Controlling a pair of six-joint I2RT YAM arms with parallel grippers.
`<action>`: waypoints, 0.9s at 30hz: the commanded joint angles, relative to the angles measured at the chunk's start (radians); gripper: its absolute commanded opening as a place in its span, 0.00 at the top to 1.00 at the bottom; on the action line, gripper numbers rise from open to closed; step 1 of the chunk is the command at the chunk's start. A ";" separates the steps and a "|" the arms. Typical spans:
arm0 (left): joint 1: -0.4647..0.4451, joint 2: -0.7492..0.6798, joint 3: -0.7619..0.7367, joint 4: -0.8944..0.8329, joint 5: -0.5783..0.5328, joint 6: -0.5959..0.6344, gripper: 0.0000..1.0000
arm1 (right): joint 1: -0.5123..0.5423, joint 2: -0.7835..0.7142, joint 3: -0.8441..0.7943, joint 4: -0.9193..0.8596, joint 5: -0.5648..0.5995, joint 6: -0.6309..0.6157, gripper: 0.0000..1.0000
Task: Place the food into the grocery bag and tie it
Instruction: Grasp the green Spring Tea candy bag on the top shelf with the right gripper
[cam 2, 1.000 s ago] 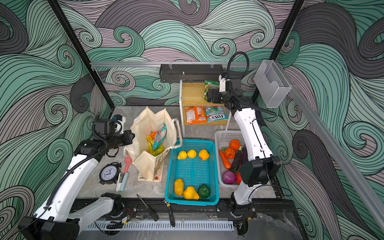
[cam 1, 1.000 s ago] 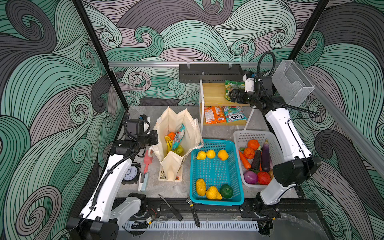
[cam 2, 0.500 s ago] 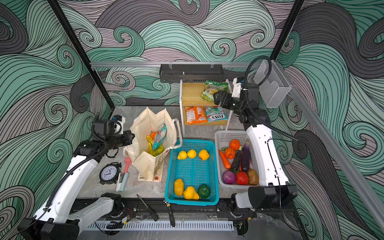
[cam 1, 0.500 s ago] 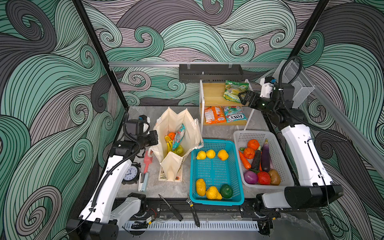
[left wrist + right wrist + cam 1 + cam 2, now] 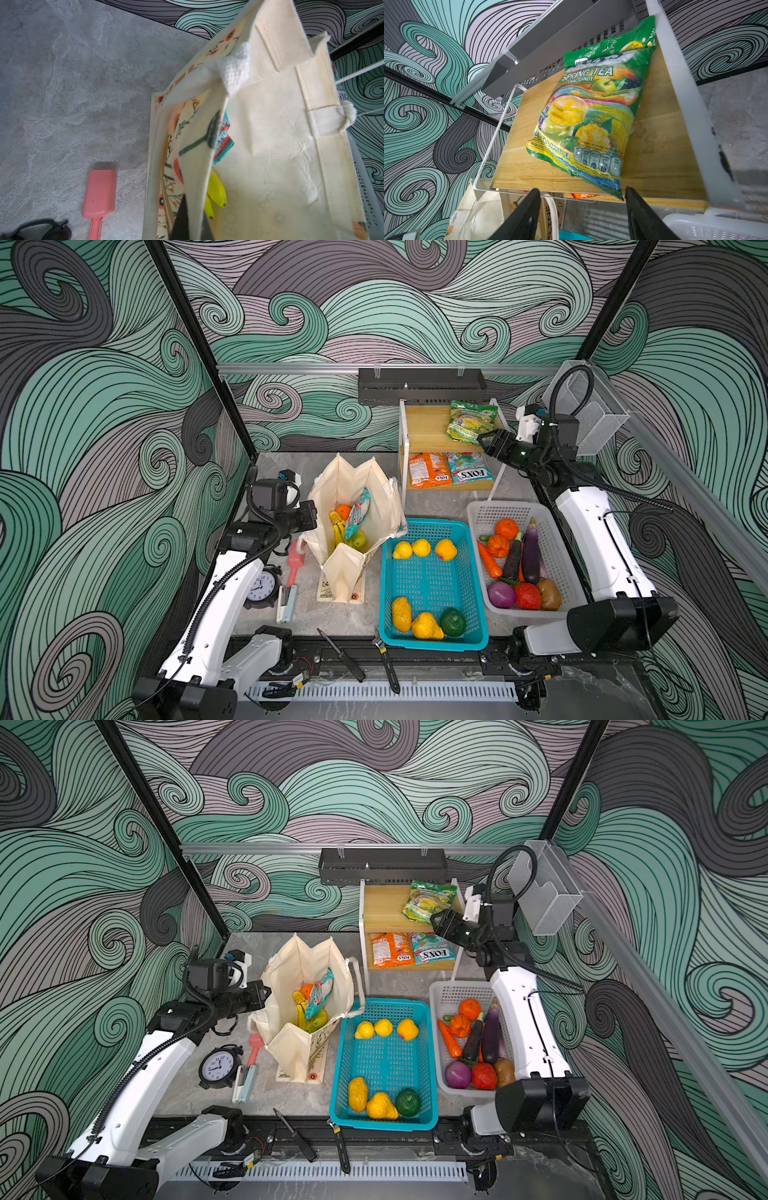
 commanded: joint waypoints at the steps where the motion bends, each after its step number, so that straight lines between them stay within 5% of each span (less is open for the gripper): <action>1: 0.006 -0.007 -0.008 -0.025 0.030 0.001 1.00 | -0.006 0.000 -0.021 0.053 -0.001 0.019 0.39; 15: 0.007 -0.002 -0.008 -0.031 0.019 0.003 1.00 | -0.021 0.026 -0.060 0.138 -0.011 0.039 0.70; 20: 0.007 -0.006 -0.008 -0.031 0.017 0.004 1.00 | -0.020 0.004 -0.060 0.181 -0.058 0.045 0.98; 27: 0.007 -0.003 -0.008 -0.034 0.018 0.003 1.00 | -0.020 -0.036 -0.032 0.108 -0.160 0.015 1.00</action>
